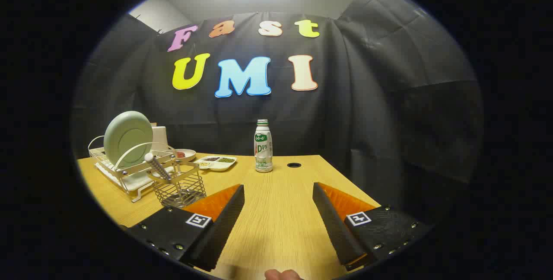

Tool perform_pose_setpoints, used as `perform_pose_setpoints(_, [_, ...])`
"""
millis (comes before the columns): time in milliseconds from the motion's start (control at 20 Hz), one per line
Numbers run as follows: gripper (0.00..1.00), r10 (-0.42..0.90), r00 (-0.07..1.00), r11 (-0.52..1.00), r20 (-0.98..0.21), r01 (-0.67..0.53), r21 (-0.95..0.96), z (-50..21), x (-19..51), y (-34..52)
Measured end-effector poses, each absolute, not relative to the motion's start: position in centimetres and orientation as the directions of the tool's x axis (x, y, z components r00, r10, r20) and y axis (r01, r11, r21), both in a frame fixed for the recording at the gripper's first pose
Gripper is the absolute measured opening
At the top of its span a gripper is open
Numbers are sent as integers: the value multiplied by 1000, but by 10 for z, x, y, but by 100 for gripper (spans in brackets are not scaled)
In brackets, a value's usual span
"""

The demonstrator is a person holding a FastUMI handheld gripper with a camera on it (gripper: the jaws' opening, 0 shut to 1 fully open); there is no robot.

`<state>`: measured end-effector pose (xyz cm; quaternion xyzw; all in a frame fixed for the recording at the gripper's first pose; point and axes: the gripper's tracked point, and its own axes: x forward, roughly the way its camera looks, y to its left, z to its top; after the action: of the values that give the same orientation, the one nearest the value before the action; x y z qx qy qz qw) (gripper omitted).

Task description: Take the plate from the dish rack, then take the spoon from the basket and place it into the plate.

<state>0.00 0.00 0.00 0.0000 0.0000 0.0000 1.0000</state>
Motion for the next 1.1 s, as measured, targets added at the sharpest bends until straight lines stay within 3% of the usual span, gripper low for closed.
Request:
perform_pose_setpoints(400, [98,-52,998,997,34,50,61,32,41,-8])
perform_pose_setpoints(1100, [98,-42,998,997,43,39,65,217,-40,67])
